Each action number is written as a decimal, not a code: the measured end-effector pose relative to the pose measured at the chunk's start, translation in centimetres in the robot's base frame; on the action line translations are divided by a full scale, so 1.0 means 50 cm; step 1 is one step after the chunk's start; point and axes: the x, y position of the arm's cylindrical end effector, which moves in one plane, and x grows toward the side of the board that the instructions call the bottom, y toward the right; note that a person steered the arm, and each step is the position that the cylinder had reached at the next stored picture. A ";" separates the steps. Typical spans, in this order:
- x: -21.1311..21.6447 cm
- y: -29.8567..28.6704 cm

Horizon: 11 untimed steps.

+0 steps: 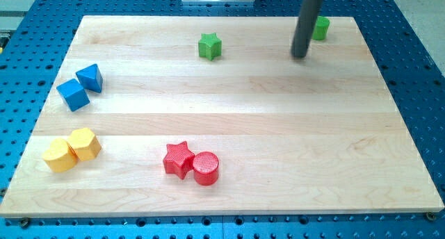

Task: Move the green star into the green circle

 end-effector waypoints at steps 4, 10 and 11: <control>-0.103 -0.181; -0.101 0.051; -0.100 0.051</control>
